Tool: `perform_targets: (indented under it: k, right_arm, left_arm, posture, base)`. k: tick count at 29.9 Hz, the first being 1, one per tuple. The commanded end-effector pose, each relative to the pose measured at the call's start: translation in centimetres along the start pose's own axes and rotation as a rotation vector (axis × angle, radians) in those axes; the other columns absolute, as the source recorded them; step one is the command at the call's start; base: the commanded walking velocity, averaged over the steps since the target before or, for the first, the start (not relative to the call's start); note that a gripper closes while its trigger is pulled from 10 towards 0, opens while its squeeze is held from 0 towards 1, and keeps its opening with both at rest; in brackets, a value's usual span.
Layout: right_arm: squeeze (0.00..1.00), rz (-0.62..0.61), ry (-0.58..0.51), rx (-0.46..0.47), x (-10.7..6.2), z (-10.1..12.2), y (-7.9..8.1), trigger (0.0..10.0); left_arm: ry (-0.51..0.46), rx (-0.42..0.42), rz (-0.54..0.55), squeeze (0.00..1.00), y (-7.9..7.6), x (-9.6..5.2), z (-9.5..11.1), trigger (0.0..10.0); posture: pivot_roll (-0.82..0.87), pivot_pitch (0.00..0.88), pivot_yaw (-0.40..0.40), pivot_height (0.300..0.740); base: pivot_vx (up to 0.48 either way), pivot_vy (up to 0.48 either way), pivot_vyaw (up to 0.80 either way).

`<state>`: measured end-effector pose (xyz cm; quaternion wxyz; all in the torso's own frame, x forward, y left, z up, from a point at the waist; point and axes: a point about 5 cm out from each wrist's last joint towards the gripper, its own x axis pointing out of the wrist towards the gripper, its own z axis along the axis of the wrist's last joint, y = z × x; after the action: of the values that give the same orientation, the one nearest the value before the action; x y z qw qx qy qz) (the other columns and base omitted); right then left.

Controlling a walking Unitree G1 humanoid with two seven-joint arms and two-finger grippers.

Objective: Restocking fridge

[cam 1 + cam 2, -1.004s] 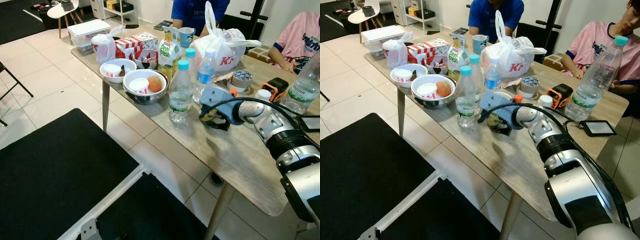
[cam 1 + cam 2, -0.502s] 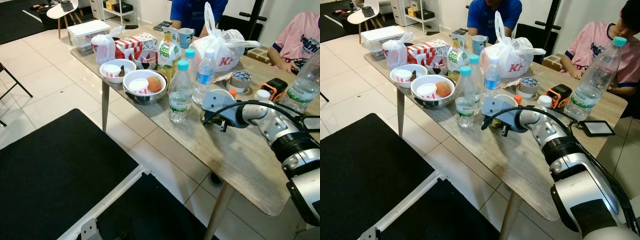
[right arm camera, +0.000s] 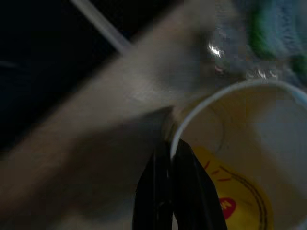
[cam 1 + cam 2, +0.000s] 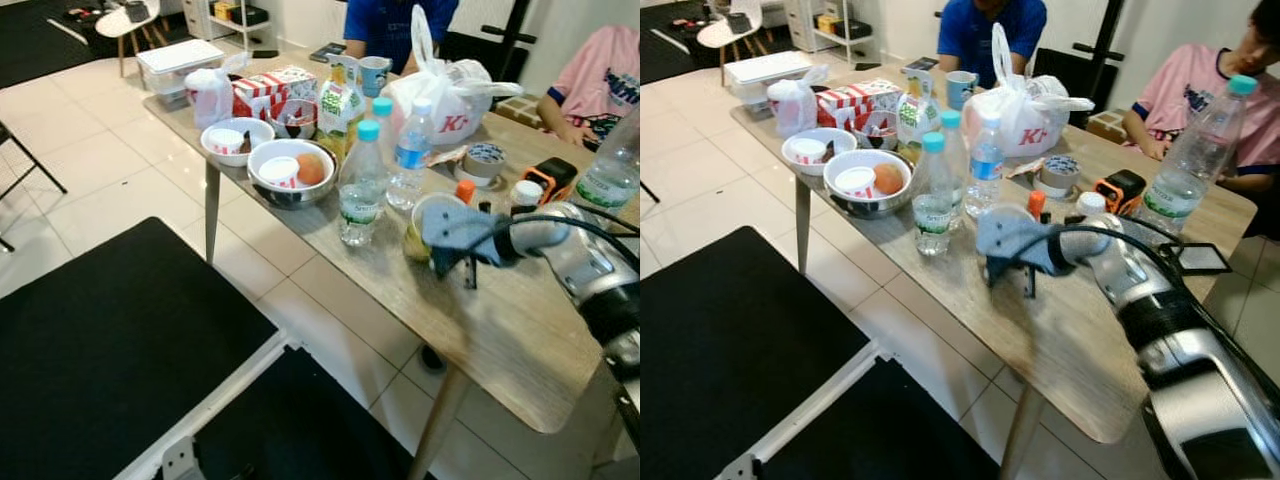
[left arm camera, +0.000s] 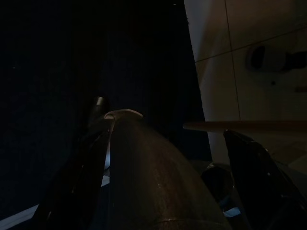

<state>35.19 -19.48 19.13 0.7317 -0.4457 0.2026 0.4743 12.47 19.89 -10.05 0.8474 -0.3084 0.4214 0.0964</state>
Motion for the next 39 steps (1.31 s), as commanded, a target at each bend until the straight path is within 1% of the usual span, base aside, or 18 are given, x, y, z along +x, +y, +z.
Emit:
perform_targets:
  k: [1,6,8,11,13,14,15,16,21,24,31,35,39]
  right_arm:
    - [0.0,0.086,-0.123,0.039,-1.8,0.3,0.9,0.0]
    - [0.0,0.189,-0.272,0.058,-4.0,0.7,2.4,0.0]
    - [0.0,0.199,-0.281,0.056,-4.2,0.8,2.6,0.0]
    - [0.0,0.28,-0.38,0.067,-5.3,1.4,3.9,0.0]
    - [0.0,0.304,-0.398,0.074,-5.7,1.4,4.4,0.0]
    - [0.0,0.29,-0.395,0.078,-5.7,1.3,4.4,2.5]
    - [0.0,0.278,-0.392,0.08,-5.8,1.3,4.4,7.0]
    - [0.0,0.274,-0.389,0.084,-5.7,1.2,4.5,10.0]
    - [0.0,0.279,-0.388,0.099,-5.3,1.3,5.0,10.0]
    - [0.0,0.309,-0.367,0.115,-4.4,1.1,6.0,10.0]
    - [0.0,0.318,-0.351,0.135,-3.8,1.0,6.7,10.0]
    - [0.0,0.327,-0.307,0.157,-3.1,0.5,7.3,10.0]
    - [0.0,0.328,-0.302,0.165,-2.8,0.4,7.6,10.0]
  left_arm:
    - [0.018,-0.014,-0.003,0.0,-0.2,-0.1,-0.8,10.0]
    - [0.023,-0.014,-0.002,0.0,-0.2,-0.1,-1.0,10.0]
    - [0.024,-0.014,-0.002,0.0,-0.2,-0.1,-1.0,10.0]
    - [0.029,-0.011,-0.009,0.0,-0.4,0.0,-1.0,10.0]
    - [0.031,-0.013,-0.01,0.0,-0.5,0.0,-1.0,10.0]
    - [0.034,-0.011,-0.005,0.0,-0.5,0.1,-1.0,10.0]
    - [0.037,-0.009,-0.001,0.0,-0.5,0.1,-1.0,10.0]
    - [0.044,-0.001,0.002,0.0,-0.5,0.1,-1.1,10.0]
    - [0.067,0.027,0.012,0.0,-0.6,0.1,-1.4,10.0]
    - [0.072,0.053,0.025,0.0,-0.4,0.1,-1.3,10.0]
    - [0.088,0.066,0.037,0.0,-0.3,0.0,-1.5,10.0]
    - [0.088,0.069,0.036,0.0,-0.3,0.0,-1.5,10.0]
    - [0.089,0.071,0.035,0.0,-0.3,0.0,-1.5,10.0]
  posture:
    - [-0.01,0.0,-0.027,0.74]
    - [-0.02,0.001,-0.031,0.74]
    - [-0.02,0.001,-0.031,0.74]
    - [-0.02,0.001,-0.031,0.74]
    - [-0.02,0.001,-0.031,0.74]
    - [-0.03,0.003,-0.036,0.74]
    - [-0.03,0.003,-0.036,0.74]
    - [-0.03,0.003,-0.036,0.74]
    - [-0.04,0.006,-0.032,0.74]
    - [-0.03,0.009,-0.031,0.74]
    - [-0.04,0.012,-0.028,0.74]
    - [-0.04,0.012,-0.028,0.74]
    - [-0.04,0.016,-0.025,0.74]
  base:
    - [0.0,0.0,0.0]
    - [0.0,0.0,0.0]
    - [0.0,0.0,0.0]
    - [0.0,0.0,0.0]
    - [0.0,0.0,0.0]
    - [0.0,0.0,0.0]
    - [0.0,0.0,0.0]
    - [0.0,0.0,0.0]
    - [0.0,0.0,0.0]
    - [0.0,0.0,0.0]
    - [-0.275,0.0,0.0]
    - [-0.289,0.0,0.0]
    - [-0.289,0.0,0.0]
